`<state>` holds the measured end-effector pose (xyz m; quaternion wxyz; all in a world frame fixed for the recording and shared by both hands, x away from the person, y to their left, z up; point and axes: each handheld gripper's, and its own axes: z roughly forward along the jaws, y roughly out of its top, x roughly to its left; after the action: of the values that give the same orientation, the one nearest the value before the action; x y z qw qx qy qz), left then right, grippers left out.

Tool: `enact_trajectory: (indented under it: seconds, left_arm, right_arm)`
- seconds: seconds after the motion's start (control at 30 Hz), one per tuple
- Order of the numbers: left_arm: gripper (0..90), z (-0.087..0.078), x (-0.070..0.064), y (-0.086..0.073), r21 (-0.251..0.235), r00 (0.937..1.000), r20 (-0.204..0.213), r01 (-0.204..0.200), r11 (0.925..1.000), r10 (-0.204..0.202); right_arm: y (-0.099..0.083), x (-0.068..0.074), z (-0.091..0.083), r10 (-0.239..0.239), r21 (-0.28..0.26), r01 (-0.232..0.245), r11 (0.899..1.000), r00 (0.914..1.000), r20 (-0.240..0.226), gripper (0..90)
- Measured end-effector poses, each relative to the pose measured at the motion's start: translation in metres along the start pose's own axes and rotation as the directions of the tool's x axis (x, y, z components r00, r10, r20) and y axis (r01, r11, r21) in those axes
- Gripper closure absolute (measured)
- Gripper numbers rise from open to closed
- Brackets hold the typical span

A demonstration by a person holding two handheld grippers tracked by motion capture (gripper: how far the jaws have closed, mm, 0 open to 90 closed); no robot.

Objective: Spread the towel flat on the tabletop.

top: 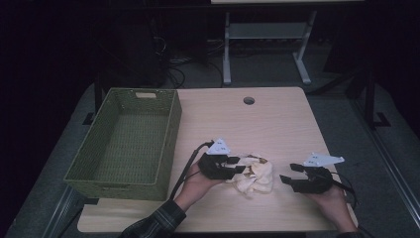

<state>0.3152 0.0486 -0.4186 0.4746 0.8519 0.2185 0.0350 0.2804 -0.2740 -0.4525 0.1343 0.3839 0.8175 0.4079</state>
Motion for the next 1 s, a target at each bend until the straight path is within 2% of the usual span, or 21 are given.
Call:
enact_trajectory:
  seconds: [0.1, 0.13, 0.17, 0.27, 0.47, 0.57, 0.63, 0.67, 0.73, 0.77, 0.8, 0.83, 0.97, 1.0]
  left_arm:
    - [59.8, 0.015, -0.004, -0.002, 0.028, 0.9996, 0.024, -0.017, 0.9995, 0.016]
    - [59.9, 0.015, -0.004, -0.002, 0.028, 0.9996, 0.024, -0.017, 0.9995, 0.016]
    - [60.2, 0.022, -0.006, -0.004, 0.037, 0.9993, 0.025, -0.029, 0.9989, 0.028]
    - [60.5, 0.028, -0.006, -0.005, 0.046, 0.9989, 0.039, -0.026, 0.9986, 0.024]
    - [60.8, 0.044, -0.01, -0.008, 0.076, 0.9977, 0.037, -0.059, 0.9954, 0.056]
    - [61.9, 0.047, -0.01, -0.01, 0.085, 0.9977, 0.035, -0.061, 0.9946, 0.058]
    - [65.7, 0.051, -0.011, -0.011, 0.092, 0.9982, 0.032, -0.054, 0.9943, 0.051]
    - [68.0, 0.051, -0.011, -0.011, 0.092, 0.9982, 0.032, -0.054, 0.9943, 0.051]
    - [77.0, 0.053, -0.011, -0.011, 0.099, 0.9988, 0.023, -0.045, 0.9941, 0.043]
    - [77.0, 0.053, -0.011, -0.012, 0.101, 0.999, 0.021, -0.041, 0.994, 0.039]
    - [81.1, 0.052, -0.01, -0.012, 0.109, 0.9991, 0.022, -0.038, 0.9934, 0.036]
    - [85.6, 0.051, -0.009, -0.011, 0.104, 0.9993, 0.027, -0.027, 0.9942, 0.024]
    - [86.5, 0.046, -0.007, -0.008, 0.09, 0.9994, 0.031, -0.017, 0.9958, 0.014]
    - [86.6, 0.041, -0.006, -0.005, 0.071, 0.9995, 0.029, -0.012, 0.9974, 0.01]
  right_arm:
    - [0.01, 0.002, 0.007, 0.001, -0.014, -0.001, 1.0, 0.9997, -0.024, 42.5]
    - [0.01, 0.002, 0.007, 0.001, -0.014, -0.001, 1.0, 0.9997, -0.024, 42.5]
    - [0.015, 0.002, 0.011, 0.008, -0.017, -0.008, 1.0, 0.9994, -0.034, 45.1]
    - [0.02, 0.002, 0.015, 0.004, -0.015, -0.005, 1.0, 0.9995, -0.03, 48.0]
    - [0.027, -0.005, 0.028, 0.034, -0.02, -0.035, 0.999, 0.998, -0.054, 56.6]
    - [0.029, -0.006, 0.031, 0.049, -0.022, -0.051, 0.998, 0.9964, -0.069, 58.8]
    - [0.032, -0.006, 0.035, 0.051, -0.001, -0.051, 0.999, 0.9966, -0.066, 62.2]
    - [0.032, -0.006, 0.035, 0.051, -0.001, -0.051, 0.999, 0.9966, -0.066, 62.2]
    - [0.034, -0.003, 0.042, 0.038, 0.021, -0.037, 0.999, 0.9971, -0.067, 68.5]
    - [0.034, -0.003, 0.042, 0.038, 0.021, -0.037, 0.999, 0.9971, -0.067, 68.5]
    - [0.035, -0.002, 0.045, 0.038, 0.029, -0.036, 0.999, 0.9969, -0.069, 71.0]
    - [0.035, 0.0, 0.049, 0.039, 0.048, -0.036, 0.998, 0.9964, -0.076, 79.2]
    - [0.035, 0.001, 0.049, 0.036, 0.045, -0.033, 0.998, 0.997, -0.069, 86.5]
    - [0.036, 0.0, 0.046, 0.026, 0.027, -0.024, 0.999, 0.9974, -0.067, 87.5]
